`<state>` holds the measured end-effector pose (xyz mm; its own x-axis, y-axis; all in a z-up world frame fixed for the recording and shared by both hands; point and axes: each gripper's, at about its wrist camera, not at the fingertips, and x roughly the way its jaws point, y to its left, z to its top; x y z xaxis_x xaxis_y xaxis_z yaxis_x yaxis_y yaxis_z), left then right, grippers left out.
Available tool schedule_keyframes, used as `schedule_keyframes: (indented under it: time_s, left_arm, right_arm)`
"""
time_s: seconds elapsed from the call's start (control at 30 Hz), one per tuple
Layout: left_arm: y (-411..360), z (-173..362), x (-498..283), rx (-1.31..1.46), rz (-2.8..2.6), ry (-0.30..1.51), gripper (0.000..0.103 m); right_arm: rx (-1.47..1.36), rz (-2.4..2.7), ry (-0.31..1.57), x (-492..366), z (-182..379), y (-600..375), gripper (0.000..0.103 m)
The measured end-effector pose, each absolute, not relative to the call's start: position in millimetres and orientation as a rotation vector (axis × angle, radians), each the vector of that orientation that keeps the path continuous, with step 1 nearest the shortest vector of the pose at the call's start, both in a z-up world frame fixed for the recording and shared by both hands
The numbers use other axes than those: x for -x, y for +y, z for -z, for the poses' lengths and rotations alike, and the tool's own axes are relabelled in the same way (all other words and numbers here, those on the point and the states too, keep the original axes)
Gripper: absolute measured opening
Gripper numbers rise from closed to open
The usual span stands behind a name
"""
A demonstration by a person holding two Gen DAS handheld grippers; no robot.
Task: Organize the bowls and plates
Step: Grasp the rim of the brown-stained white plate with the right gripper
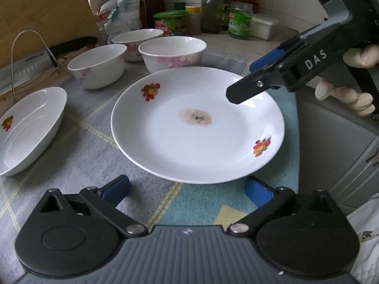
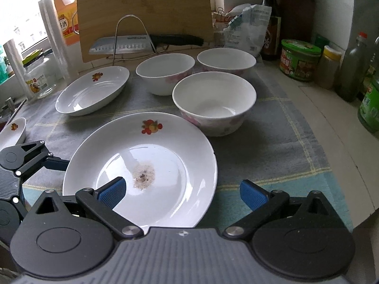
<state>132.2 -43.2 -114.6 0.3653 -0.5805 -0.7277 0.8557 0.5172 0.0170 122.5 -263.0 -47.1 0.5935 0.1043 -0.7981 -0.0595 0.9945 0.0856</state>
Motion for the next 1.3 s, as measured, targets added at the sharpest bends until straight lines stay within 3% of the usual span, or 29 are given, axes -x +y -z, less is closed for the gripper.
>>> schedule_keyframes:
  time_s: [0.57, 1.3]
  left_arm:
    - [-41.6, 117.4, -130.2, -0.395, 0.948, 0.693, 0.103]
    - [-46.5, 118.2, -140.3, -0.440, 1.051, 0.663, 0.103]
  right_arm:
    - [-0.150, -0.296, 1.013, -161.8, 65.4, -285.3, 0.103]
    - [-0.043, -0.478, 1.065, -182.7, 71.8, -274.8, 0.103]
